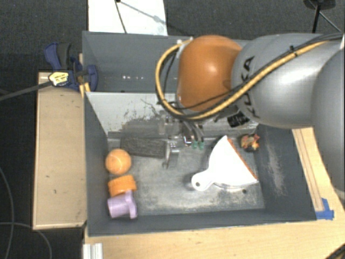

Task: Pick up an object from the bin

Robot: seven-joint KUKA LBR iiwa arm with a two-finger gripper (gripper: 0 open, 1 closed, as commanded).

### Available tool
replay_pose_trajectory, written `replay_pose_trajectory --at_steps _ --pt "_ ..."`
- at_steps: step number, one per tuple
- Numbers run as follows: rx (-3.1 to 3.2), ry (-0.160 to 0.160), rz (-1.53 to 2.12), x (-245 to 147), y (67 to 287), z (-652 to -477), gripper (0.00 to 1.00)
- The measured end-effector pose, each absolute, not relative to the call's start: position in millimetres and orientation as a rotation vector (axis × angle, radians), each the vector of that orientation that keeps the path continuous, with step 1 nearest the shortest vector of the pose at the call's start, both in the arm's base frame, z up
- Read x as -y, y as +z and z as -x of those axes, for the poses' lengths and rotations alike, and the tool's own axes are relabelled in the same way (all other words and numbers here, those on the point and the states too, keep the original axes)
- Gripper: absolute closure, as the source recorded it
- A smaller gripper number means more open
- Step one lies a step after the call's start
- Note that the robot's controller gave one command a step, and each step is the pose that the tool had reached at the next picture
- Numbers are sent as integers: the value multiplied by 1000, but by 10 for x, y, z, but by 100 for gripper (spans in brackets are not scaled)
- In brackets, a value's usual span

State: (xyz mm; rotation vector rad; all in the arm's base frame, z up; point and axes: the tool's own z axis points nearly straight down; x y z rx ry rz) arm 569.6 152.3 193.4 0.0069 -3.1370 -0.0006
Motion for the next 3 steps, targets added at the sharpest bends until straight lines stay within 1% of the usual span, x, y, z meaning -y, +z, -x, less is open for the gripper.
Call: replay_pose_trajectory --at_steps 1,2,3 --pt "3145 -2 -1 -1514 1983 -5709 0" --pt "3144 -3 -135 -1133 1734 -5288 0" --pt "3124 1 -335 -994 1466 -5238 0"
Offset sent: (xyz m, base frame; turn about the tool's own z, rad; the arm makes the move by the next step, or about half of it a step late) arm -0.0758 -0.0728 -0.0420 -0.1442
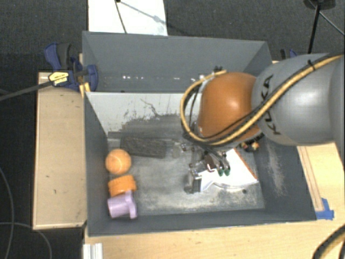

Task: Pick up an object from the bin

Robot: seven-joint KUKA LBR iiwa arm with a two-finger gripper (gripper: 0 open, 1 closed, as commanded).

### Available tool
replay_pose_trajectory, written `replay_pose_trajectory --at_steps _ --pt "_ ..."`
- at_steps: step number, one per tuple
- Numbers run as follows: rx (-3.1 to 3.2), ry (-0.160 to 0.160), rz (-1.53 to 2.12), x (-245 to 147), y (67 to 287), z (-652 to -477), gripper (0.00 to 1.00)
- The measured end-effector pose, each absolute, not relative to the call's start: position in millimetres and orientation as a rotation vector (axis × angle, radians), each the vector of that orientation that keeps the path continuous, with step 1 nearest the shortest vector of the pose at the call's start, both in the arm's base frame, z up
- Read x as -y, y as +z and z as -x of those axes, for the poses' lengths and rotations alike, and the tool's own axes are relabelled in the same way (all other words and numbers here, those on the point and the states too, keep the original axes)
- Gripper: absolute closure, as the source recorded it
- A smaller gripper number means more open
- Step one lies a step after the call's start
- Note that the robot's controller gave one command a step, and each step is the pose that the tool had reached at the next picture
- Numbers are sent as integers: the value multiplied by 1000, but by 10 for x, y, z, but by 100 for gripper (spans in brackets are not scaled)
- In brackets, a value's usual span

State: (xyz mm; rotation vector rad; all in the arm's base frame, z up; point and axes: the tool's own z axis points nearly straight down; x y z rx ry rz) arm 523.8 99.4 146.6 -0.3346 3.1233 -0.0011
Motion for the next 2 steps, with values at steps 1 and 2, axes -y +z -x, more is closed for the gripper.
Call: replay_pose_trajectory --at_steps 1,2 --pt "-3131 3 262 -582 1703 -5197 0" --pt "-3128 -1 248 -141 1966 -5195 0"
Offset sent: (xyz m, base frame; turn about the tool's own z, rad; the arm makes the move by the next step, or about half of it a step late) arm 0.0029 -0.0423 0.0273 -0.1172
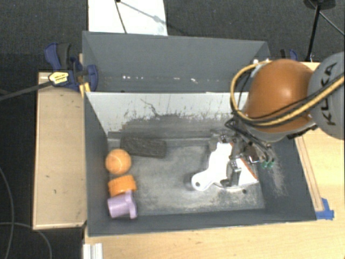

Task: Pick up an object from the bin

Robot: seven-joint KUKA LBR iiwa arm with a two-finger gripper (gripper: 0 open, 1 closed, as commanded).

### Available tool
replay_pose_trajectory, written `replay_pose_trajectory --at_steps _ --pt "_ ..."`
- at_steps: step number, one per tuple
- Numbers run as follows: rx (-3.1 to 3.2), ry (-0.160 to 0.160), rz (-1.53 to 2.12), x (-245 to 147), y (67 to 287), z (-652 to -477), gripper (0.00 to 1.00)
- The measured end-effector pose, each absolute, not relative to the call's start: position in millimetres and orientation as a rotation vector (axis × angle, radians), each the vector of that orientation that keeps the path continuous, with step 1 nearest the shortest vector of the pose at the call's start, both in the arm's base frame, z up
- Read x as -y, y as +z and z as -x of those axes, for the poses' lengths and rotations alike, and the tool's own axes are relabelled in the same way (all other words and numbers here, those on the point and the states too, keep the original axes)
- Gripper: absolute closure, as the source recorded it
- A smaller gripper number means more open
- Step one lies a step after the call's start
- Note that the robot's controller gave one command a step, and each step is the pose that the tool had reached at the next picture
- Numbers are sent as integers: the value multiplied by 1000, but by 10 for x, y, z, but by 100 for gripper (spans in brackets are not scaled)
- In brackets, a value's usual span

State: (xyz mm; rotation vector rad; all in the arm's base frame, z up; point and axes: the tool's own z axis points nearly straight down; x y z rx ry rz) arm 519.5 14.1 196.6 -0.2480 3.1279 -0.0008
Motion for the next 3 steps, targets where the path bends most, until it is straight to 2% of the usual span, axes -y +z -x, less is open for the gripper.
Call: replay_pose_trajectory --at_steps 1,2,3 --pt "-3093 -2 494 -97 1546 -5262 0" --pt "-3034 2 810 -1 1256 -5380 0" --pt "-3008 0 900 64 1153 -5387 0"
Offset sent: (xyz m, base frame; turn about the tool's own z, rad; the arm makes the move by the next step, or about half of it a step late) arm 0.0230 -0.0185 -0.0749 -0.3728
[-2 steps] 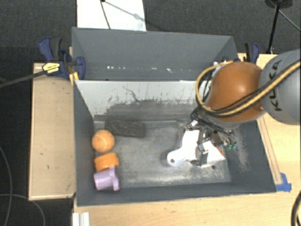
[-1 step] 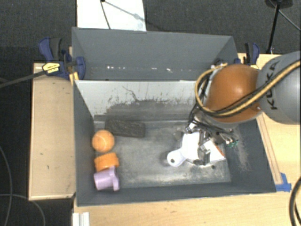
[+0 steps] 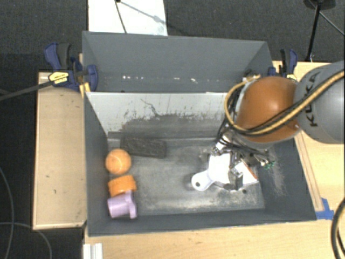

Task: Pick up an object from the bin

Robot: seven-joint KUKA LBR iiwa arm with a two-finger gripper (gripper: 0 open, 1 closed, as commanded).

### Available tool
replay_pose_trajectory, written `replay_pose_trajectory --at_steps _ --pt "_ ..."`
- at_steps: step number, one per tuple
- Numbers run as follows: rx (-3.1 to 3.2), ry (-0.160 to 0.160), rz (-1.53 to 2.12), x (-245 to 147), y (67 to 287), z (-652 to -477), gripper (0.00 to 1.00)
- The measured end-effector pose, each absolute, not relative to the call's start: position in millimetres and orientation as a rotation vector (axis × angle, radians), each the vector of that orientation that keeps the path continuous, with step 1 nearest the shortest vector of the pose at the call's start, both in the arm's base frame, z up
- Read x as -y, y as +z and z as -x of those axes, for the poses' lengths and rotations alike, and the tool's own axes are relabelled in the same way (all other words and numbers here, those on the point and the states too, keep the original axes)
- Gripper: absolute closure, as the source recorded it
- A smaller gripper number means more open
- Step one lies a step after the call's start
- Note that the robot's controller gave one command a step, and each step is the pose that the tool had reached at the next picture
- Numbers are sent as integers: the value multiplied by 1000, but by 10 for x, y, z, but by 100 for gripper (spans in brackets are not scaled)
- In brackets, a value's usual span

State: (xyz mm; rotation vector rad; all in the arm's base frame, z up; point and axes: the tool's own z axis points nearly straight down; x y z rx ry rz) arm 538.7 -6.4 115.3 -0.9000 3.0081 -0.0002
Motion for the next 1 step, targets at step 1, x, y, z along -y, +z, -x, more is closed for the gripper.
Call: replay_pose_trajectory --at_steps 1 --pt "-2833 2 1353 343 703 -5453 100"
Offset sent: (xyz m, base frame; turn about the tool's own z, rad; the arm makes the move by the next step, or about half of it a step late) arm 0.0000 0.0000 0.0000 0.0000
